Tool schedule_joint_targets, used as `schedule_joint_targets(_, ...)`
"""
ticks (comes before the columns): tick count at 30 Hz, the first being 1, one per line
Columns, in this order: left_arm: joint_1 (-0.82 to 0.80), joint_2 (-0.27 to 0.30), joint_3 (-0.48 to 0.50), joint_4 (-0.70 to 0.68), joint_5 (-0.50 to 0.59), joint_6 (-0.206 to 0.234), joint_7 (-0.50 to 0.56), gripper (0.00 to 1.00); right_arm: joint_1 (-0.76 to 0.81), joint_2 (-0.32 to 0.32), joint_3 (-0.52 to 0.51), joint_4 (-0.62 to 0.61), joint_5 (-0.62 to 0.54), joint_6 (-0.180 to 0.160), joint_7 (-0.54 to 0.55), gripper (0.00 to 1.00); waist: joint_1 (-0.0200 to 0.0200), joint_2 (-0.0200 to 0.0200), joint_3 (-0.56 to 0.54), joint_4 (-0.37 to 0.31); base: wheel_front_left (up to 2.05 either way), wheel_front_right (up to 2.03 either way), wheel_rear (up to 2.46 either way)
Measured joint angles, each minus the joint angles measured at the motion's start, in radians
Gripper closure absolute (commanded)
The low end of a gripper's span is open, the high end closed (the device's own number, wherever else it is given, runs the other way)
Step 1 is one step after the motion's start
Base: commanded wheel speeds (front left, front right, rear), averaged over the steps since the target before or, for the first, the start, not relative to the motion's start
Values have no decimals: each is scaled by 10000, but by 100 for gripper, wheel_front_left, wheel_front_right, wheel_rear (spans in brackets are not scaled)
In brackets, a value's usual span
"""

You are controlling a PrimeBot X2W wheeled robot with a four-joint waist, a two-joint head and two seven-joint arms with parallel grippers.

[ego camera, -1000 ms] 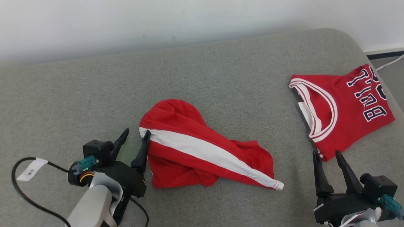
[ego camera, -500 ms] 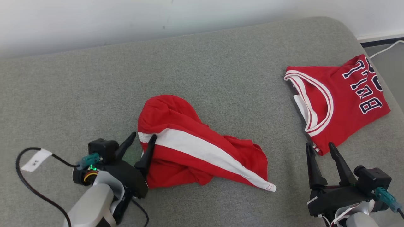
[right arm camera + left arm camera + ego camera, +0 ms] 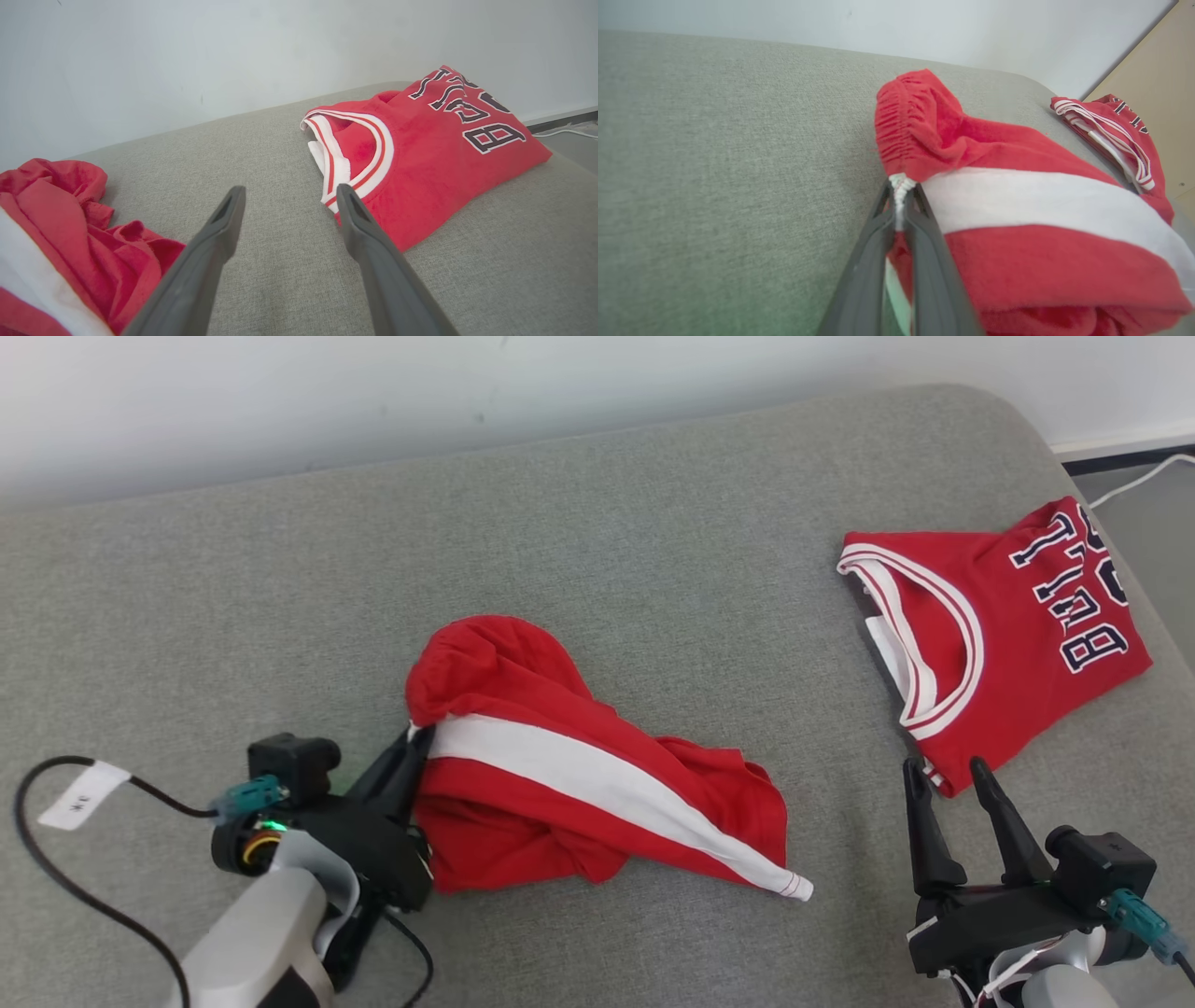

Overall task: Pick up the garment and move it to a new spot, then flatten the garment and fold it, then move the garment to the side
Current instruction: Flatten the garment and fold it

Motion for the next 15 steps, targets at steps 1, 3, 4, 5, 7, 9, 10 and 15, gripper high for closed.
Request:
schedule_joint_targets(1,-7,71,4,-67,-13,0,0,100,1,13,-25,-10,0,0,0,0,0,0,-9,24,0,0,0)
schedule_joint_targets(3,-13,155,286,-253,29,0,0,100,10,21,-77,-23,-4,0,0,0,-1,0,-38,89,0,0,0)
schedule_joint_targets(4,-10,184,502,-343,151,0,0,100,22,25,-88,-31,-10,0,0,0,-1,0,-58,128,0,0,0)
schedule_joint_targets(5,27,211,754,-439,328,0,0,100,36,38,-113,-31,-21,0,0,0,-1,0,-83,174,0,0,0)
schedule_joint_targets(7,197,205,1296,-604,727,48,0,100,52,50,-178,-29,-29,0,0,0,-1,0,-140,282,0,0,0)
schedule_joint_targets(9,515,165,1847,-838,1181,249,-2,100,72,42,-198,-21,-29,0,0,0,-1,0,-210,422,0,0,0)
schedule_joint_targets(10,684,127,2092,-920,1440,389,0,100,92,44,-205,-17,-27,0,2,0,-1,0,-252,504,0,0,0)
schedule_joint_targets(15,1523,117,3103,-1465,2491,884,0,100,301,59,-213,-8,-17,0,2,0,-2,-1,-491,1003,0,0,0)
